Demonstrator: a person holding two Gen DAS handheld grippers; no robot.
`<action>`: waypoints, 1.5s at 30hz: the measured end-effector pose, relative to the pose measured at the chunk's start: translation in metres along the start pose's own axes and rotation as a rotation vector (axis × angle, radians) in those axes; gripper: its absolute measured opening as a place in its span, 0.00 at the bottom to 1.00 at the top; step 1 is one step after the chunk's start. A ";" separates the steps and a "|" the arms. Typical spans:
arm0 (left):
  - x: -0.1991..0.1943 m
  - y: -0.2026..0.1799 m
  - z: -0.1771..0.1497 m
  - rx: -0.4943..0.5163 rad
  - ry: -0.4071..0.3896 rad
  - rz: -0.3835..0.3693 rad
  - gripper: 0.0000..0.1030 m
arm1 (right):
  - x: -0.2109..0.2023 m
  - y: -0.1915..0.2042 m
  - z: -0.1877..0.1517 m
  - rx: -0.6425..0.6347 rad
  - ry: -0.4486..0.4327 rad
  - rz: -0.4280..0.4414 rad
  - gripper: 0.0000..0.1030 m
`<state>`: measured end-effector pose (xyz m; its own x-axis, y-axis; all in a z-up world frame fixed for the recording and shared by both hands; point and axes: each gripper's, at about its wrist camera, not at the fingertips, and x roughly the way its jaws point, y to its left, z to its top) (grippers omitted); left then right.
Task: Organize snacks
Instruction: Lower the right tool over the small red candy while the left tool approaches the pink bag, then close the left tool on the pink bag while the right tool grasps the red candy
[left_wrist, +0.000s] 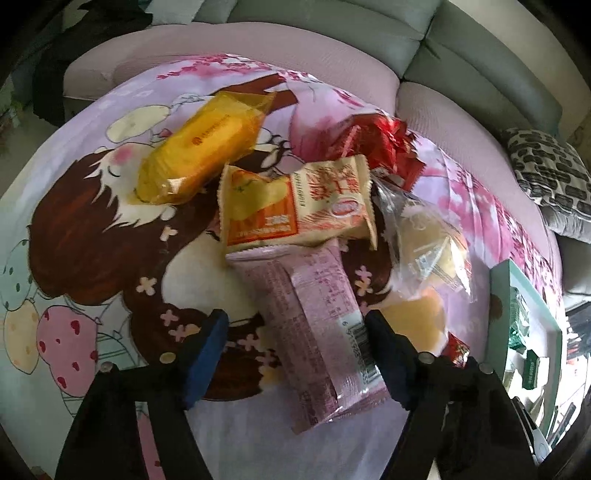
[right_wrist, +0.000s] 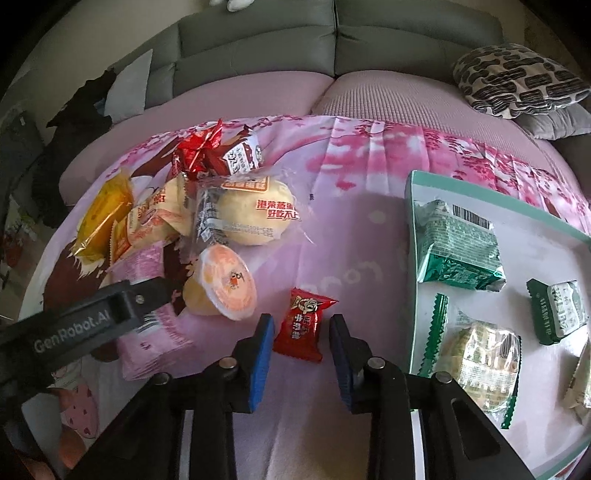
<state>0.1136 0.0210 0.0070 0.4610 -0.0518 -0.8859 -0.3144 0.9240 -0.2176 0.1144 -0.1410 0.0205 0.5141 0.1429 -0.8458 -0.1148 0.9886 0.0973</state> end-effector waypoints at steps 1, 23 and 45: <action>0.000 0.002 0.000 -0.006 -0.001 0.004 0.71 | 0.000 -0.001 0.000 0.003 -0.001 0.003 0.26; -0.035 -0.007 0.006 0.023 -0.099 -0.055 0.40 | -0.034 -0.012 0.008 0.053 -0.095 0.019 0.26; -0.087 -0.075 -0.005 0.181 -0.251 -0.176 0.41 | -0.089 -0.082 0.009 0.213 -0.212 -0.085 0.26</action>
<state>0.0934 -0.0455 0.0983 0.6919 -0.1422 -0.7079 -0.0706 0.9624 -0.2623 0.0860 -0.2348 0.0929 0.6824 0.0437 -0.7297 0.1058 0.9818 0.1577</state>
